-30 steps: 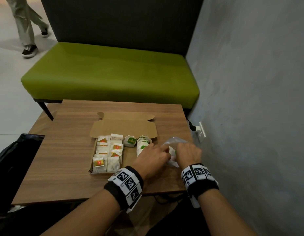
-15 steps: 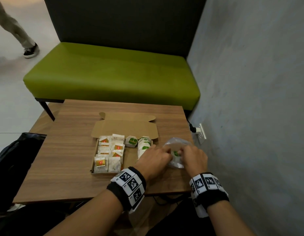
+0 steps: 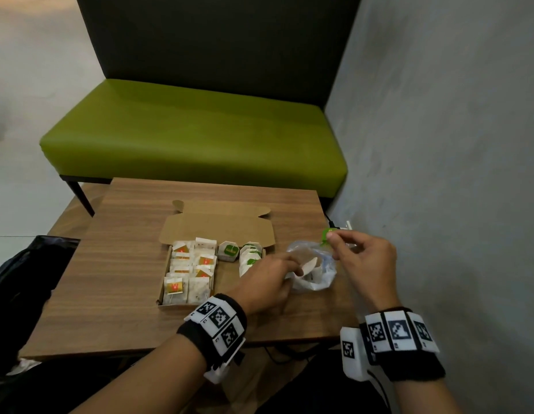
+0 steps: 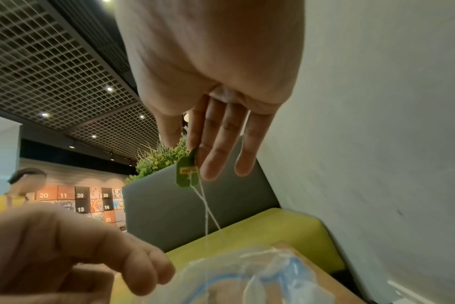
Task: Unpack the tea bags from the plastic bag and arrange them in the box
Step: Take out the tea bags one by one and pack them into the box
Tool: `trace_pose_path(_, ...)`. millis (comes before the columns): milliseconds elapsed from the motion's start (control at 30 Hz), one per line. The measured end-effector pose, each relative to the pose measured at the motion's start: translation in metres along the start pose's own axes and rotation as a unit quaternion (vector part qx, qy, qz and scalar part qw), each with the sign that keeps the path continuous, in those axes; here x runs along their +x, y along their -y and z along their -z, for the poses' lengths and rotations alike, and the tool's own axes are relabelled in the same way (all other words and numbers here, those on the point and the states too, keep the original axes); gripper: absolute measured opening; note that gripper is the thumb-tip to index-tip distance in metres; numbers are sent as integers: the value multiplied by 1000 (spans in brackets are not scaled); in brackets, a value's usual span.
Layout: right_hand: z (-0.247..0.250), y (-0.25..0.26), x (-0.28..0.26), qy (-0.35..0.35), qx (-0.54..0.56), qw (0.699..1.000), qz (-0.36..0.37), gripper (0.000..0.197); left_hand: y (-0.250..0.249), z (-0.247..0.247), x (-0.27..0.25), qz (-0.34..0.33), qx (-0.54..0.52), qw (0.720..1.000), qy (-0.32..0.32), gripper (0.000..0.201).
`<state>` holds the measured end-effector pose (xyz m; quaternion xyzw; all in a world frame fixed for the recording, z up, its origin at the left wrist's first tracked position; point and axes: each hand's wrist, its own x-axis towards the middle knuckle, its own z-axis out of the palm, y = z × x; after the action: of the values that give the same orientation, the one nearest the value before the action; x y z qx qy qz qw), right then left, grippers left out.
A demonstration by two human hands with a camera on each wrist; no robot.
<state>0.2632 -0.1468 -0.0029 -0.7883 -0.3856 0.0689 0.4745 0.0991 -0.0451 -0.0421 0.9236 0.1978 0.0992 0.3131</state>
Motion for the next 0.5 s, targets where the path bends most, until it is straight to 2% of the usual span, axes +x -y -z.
trace_pose_path(100,3,12,4,4,35,999,-9,14,-3,6,-1,28,-56,997,-53,25)
trace_pose_path(200,7,24,6,-5,52,999,3,20,-4,13,-2,55,-69,993,-77,24)
trace_pose_path(333,18,46,4,-24,70,996,39,22,-11,20,-2,89,-81,990,-77,29)
trace_pose_path(500,33,70,-1,-41,95,992,78,23,-25,16,0,81,-99,989,-69,45)
